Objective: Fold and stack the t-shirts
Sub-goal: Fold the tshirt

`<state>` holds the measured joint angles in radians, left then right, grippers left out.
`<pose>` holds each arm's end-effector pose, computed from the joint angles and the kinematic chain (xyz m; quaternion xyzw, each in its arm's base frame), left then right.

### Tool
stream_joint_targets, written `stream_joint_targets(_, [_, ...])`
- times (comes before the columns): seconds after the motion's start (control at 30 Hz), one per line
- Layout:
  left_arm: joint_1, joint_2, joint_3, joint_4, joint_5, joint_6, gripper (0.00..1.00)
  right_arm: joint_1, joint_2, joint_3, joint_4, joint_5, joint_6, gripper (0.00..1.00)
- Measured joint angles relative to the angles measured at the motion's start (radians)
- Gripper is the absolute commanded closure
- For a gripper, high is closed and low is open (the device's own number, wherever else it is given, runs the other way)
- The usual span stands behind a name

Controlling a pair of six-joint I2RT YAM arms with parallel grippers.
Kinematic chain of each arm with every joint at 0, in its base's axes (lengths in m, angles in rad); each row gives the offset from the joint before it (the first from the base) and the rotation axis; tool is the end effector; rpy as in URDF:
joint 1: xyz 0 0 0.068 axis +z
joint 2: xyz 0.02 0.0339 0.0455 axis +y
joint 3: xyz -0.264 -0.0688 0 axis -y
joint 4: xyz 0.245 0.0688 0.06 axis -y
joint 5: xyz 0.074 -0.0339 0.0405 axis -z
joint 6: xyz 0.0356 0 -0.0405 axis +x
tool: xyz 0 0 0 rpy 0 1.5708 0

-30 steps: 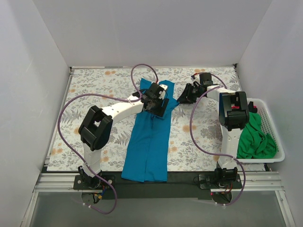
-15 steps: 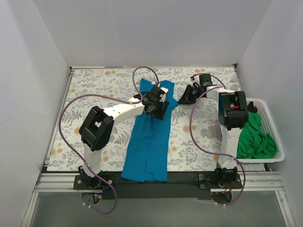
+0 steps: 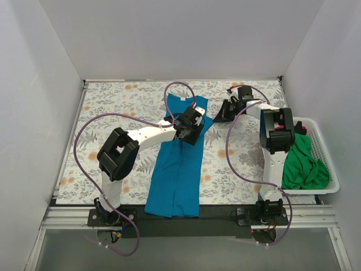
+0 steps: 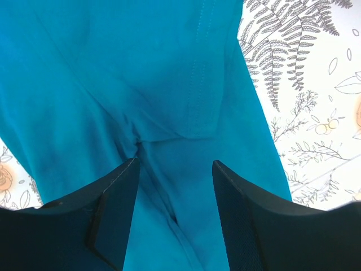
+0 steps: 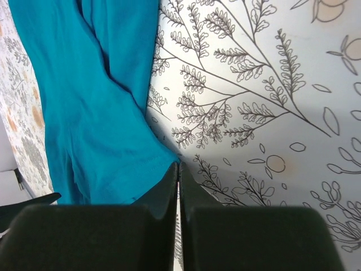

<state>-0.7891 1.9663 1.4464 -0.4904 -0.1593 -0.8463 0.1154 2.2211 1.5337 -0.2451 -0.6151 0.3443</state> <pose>0.3014 -0.2956 0.1950 -0.0494 0.9569 -0.1489 0.2443 0.4632 0.0744 0.1318 0.0090 0.9099 0.3480 0.2257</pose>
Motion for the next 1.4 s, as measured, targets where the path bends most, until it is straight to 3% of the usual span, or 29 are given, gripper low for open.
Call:
stream_joint_targets(0.7, [-0.138, 0.100, -0.034, 0.188, -0.270, 0.227, 0.51, -0.024, 0.011, 0.034, -0.056, 0.007, -0.013, 0.99])
stream_joint_targets(1.27, [-0.153, 0.124, -0.034, 0.238, -0.294, 0.278, 0.59, -0.024, 0.011, 0.035, -0.067, 0.006, -0.016, 0.99])
stream_joint_targets(1.4, [-0.156, 0.124, -0.034, 0.238, -0.297, 0.282, 0.65, -0.024, 0.011, 0.035, -0.067, 0.006, -0.016, 0.99])
